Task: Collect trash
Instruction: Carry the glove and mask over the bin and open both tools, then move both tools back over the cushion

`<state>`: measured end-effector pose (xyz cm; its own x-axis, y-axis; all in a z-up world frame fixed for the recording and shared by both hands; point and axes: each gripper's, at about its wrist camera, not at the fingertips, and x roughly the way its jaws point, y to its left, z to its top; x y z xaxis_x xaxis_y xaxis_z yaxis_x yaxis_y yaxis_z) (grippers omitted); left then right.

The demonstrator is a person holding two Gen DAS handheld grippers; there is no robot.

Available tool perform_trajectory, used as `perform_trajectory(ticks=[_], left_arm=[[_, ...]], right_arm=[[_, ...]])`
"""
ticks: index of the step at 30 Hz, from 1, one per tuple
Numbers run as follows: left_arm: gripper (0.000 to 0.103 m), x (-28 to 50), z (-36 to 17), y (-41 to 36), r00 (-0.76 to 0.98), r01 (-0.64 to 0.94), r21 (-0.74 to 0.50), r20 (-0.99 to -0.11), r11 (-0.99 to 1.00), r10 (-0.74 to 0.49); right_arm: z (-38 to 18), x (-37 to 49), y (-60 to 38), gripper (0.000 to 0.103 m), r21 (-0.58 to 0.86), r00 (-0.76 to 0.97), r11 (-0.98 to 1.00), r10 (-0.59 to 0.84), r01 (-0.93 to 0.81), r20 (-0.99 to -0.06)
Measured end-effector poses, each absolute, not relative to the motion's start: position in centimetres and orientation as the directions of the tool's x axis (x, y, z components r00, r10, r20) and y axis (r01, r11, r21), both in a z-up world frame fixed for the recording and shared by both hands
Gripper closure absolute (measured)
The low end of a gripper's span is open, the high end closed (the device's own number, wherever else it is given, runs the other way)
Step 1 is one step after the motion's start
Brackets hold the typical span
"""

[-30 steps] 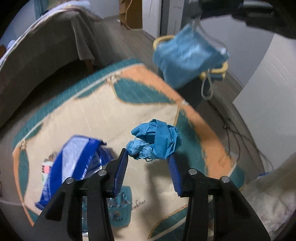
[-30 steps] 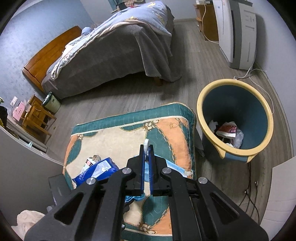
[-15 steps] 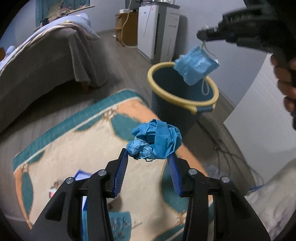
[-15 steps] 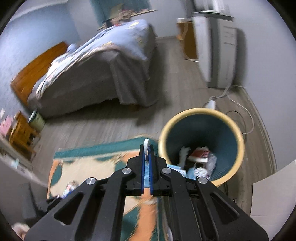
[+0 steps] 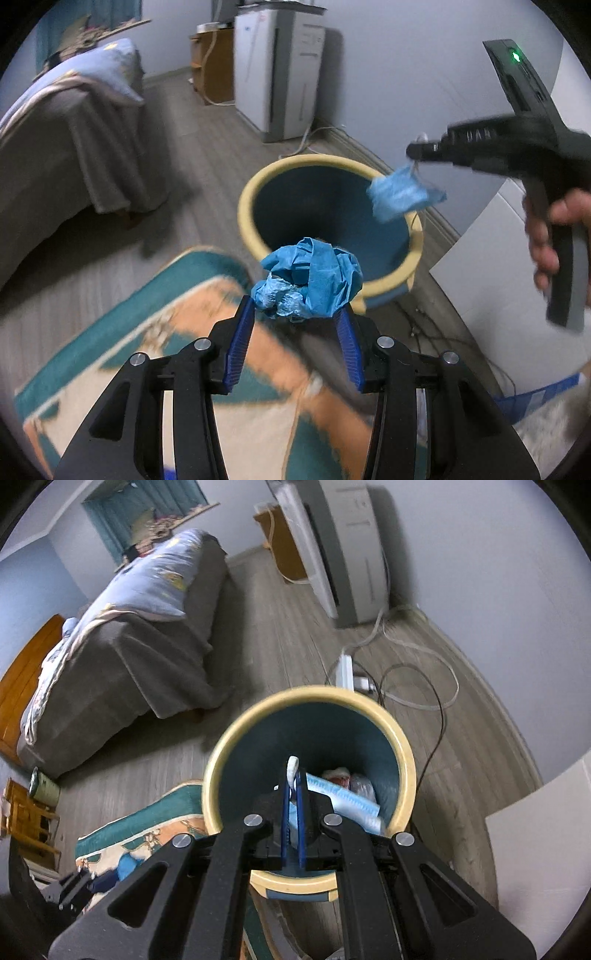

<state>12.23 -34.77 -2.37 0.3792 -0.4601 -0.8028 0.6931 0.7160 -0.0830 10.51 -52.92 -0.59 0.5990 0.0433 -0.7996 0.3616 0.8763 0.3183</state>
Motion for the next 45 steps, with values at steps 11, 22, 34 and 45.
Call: perform_trajectory(ticks=[11,22,34,45], left_arm=[[0.014,16.0,-2.1,-40.6,0.450,0.698,-0.019,-0.766,0.715,-0.459],[0.010,14.8,-1.1,-32.6,0.487,0.598,-0.028,-0.781,0.801,-0.392],[0.006,11.2,4.7,-19.1,0.607,0.422,0.055,-0.759,0.905,-0.237],[0.006,6.0,4.2,-8.5,0.614,0.264,-0.031,-0.765,0.964,-0.193]], right_arm=[[-1.7,10.6,-53.1,0.064,0.318,0.598,0.882,0.052,0.348,-0.800],[0.3,10.4,-51.0,0.016,0.257,0.612,0.913,0.011,0.317,-0.790],[4.0,9.7,-42.4,0.006,0.170,0.620,0.968,0.021,0.182,-0.784],[2.4,6.3,-29.5,0.005,0.205,0.558,0.979,0.158,0.022,-0.815]])
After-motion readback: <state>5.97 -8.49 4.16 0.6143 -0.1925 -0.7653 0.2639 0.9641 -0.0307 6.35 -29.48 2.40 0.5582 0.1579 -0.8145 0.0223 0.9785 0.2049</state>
